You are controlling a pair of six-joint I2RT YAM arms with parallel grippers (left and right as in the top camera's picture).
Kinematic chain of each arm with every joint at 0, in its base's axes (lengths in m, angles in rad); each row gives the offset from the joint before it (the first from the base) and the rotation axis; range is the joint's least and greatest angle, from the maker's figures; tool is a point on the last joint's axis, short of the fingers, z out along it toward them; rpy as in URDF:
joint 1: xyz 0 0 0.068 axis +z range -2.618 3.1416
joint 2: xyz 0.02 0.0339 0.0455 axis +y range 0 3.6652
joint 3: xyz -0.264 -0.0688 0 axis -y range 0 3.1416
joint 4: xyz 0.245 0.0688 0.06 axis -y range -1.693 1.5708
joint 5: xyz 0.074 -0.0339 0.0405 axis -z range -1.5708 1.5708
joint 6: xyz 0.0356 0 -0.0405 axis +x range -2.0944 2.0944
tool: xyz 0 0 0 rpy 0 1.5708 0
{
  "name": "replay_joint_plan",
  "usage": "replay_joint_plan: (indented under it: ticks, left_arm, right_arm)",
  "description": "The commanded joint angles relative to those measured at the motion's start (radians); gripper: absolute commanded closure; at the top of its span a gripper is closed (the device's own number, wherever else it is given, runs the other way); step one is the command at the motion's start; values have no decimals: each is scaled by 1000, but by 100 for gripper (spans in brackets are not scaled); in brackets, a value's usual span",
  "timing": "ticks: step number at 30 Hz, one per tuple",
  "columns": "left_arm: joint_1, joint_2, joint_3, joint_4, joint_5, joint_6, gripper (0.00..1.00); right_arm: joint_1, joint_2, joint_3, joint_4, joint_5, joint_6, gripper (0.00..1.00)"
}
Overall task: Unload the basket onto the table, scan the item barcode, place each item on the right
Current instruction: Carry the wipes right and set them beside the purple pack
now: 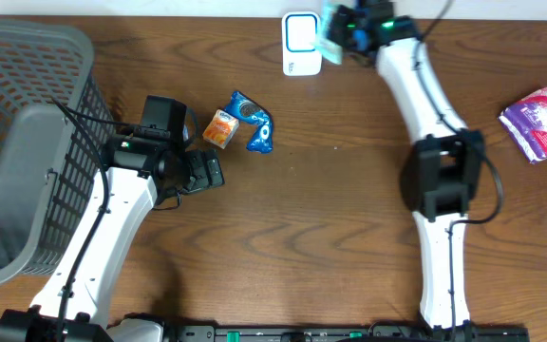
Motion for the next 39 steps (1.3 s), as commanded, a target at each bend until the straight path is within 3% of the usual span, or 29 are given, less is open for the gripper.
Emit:
replay_joint_plan:
  ticks: [1, 4, 7, 11, 12, 15, 16, 17, 19, 29, 35, 39]
  left_arm:
    - [2, 2, -7, -4, -6, 5, 2]
    - [2, 2, -7, -4, -6, 5, 2]
    - [2, 2, -7, -4, -6, 5, 2]
    - [2, 2, -7, -4, -6, 5, 2]
    - [2, 2, -7, -4, -6, 5, 2]
    - [2, 2, -7, -4, -6, 5, 2]
    - [2, 2, -7, -4, -6, 5, 2]
    - [2, 2, -7, -4, -6, 5, 2]
    - [2, 2, -7, -4, -6, 5, 2]
    - [2, 2, -7, -4, -6, 6, 2]
    - [2, 2, -7, -4, -6, 5, 2]
    - [2, 2, -7, -4, -6, 5, 2]
  right_arm:
    - [-120, -122, 6, -109, 44, -131, 99]
    - [-208, -117, 5, -300, 127, -294, 99]
    - [-289, -106, -6, -432, 335, -303, 99]
    - [-375, -106, -87, -431, 395, -364, 98]
    - [-413, -106, -142, -409, 397, -387, 86]
    - [-466, -105, -233, -366, 434, -390, 64]
    - [-482, -105, -258, -358, 445, -389, 45]
    - [-498, -105, -286, -349, 448, -389, 34]
    - [-532, -105, -313, -359, 447, -360, 20]
    - [-486, -242, -187, -400, 325, -352, 20]
    - [-386, -339, -187, -399, -225, -352, 17]
    - [-271, -336, -242, -401, -406, -352, 19]
